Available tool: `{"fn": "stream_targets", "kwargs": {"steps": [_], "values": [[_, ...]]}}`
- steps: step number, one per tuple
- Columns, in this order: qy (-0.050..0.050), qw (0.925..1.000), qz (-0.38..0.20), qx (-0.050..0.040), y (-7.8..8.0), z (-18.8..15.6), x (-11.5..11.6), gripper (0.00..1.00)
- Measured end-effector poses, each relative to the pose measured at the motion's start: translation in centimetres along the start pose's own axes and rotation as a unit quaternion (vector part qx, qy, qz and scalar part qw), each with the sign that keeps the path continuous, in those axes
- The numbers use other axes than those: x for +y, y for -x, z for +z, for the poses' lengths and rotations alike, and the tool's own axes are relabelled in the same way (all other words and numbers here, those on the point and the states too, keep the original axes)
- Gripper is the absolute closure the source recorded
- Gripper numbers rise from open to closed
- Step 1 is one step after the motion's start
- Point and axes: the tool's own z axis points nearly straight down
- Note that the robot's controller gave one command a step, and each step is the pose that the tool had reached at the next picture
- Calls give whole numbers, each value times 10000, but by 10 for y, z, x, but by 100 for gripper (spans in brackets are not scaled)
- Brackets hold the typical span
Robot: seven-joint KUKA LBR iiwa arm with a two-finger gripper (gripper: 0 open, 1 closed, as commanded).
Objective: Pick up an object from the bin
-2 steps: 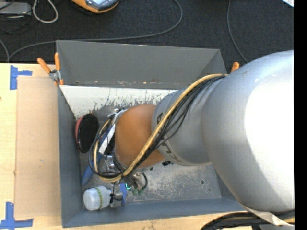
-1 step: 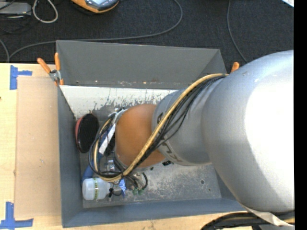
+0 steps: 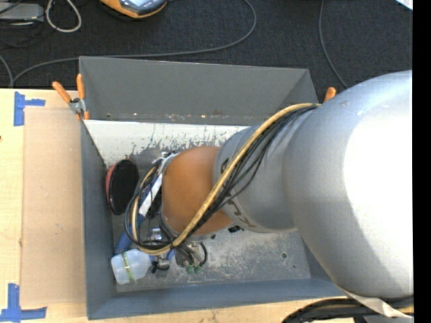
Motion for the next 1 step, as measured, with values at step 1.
{"fn": "stream_targets", "kwargs": {"steps": [1], "values": [[-9, 9999, 159, 27, 5, -90, 5, 100]]}}
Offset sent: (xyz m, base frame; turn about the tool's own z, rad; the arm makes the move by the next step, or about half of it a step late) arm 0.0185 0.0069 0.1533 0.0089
